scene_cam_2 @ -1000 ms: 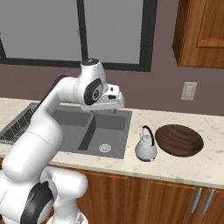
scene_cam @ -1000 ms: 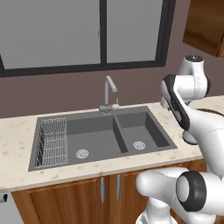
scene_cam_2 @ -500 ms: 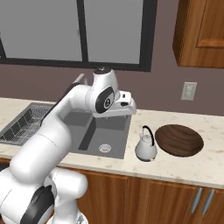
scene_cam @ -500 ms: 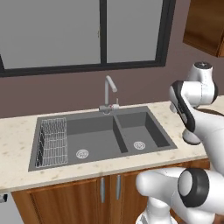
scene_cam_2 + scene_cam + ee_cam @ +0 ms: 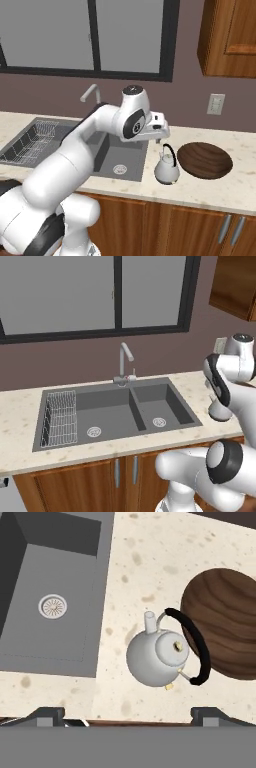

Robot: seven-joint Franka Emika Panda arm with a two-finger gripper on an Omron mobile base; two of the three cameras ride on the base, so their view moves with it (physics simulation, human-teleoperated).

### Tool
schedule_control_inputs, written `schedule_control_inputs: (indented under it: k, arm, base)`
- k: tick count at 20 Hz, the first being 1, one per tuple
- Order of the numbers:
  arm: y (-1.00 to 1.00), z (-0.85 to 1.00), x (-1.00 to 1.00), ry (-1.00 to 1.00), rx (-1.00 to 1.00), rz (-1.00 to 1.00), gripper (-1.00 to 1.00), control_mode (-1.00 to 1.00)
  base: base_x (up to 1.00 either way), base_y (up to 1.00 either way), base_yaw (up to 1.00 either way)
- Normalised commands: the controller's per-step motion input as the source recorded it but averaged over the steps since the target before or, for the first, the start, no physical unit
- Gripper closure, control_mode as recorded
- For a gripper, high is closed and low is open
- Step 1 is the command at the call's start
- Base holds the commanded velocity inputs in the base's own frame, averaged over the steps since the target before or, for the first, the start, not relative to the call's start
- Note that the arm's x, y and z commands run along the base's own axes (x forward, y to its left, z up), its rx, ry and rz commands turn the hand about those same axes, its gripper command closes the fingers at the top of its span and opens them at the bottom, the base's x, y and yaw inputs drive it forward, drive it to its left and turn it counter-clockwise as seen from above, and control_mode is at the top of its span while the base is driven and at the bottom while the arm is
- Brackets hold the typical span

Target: Place the bowl in the left basin and the kettle in the right basin of the sink.

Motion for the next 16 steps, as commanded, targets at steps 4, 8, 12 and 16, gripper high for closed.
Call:
schedule_control_inputs:
  k: [4, 8, 12, 16]
  arm:
    - [-0.41, -0.17, 0.03, 0.00, -0.03, 0.00, -1.00, -1.00]
    - [-0.40, -0.23, 0.06, 0.00, -0.01, 0.00, -1.00, -1.00]
    - [-0.36, -0.24, 0.06, 0.00, 0.00, 0.00, -1.00, -1.00]
    - [-0.28, -0.18, 0.11, 0.00, 0.00, 0.00, -1.00, -1.00]
  base:
    - [0.00, 0.00, 0.00]
    - [0.00, 0.00, 0.00]
    - [0.00, 0.00, 0.00]
    - [0.00, 0.00, 0.00]
